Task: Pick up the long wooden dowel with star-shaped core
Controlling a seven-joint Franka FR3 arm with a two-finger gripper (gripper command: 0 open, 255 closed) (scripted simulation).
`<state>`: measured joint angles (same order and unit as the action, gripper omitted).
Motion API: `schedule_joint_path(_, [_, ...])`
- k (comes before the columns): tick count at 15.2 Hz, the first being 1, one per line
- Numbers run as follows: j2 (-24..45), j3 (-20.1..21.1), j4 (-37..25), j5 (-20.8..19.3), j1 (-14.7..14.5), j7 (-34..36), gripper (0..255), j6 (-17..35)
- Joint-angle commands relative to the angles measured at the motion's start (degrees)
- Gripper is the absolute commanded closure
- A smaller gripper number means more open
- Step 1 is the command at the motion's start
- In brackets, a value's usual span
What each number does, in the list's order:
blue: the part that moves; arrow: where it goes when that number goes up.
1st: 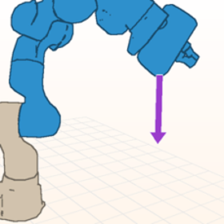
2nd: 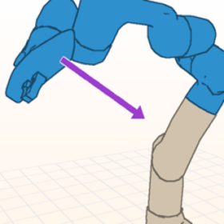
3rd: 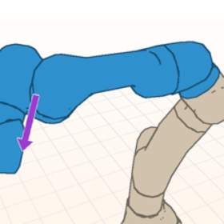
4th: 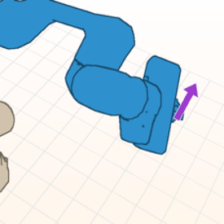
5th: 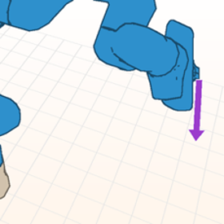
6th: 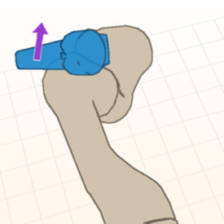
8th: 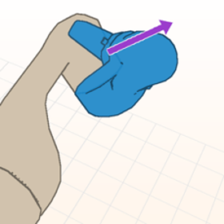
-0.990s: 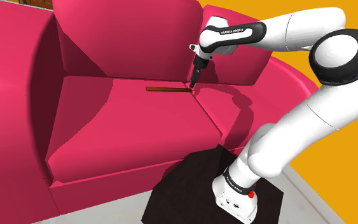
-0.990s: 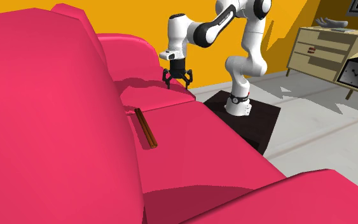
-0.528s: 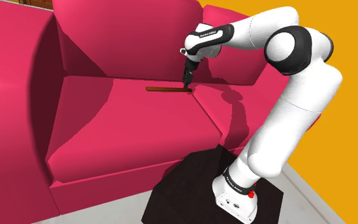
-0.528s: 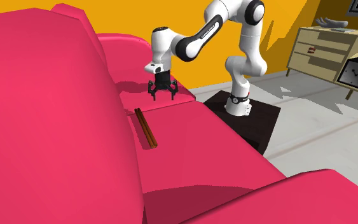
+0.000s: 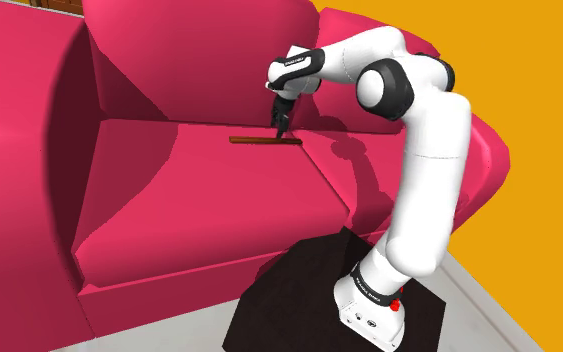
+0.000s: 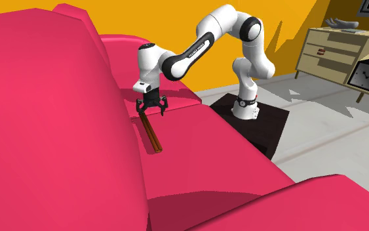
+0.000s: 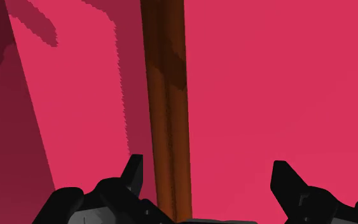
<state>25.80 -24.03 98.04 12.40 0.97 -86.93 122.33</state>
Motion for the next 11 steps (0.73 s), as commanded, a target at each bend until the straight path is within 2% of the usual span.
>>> schedule_joint_path(1, [4.8,1.4,-4.8,1.1,1.6,-3.6,0,0.0])
schedule_joint_path(2, [6.8,2.0,-7.1,1.4,2.2,-4.8,0,-0.4])
schedule_joint_path(11, [9.7,2.9,-5.7,2.7,2.7,-5.5,0,3.9])
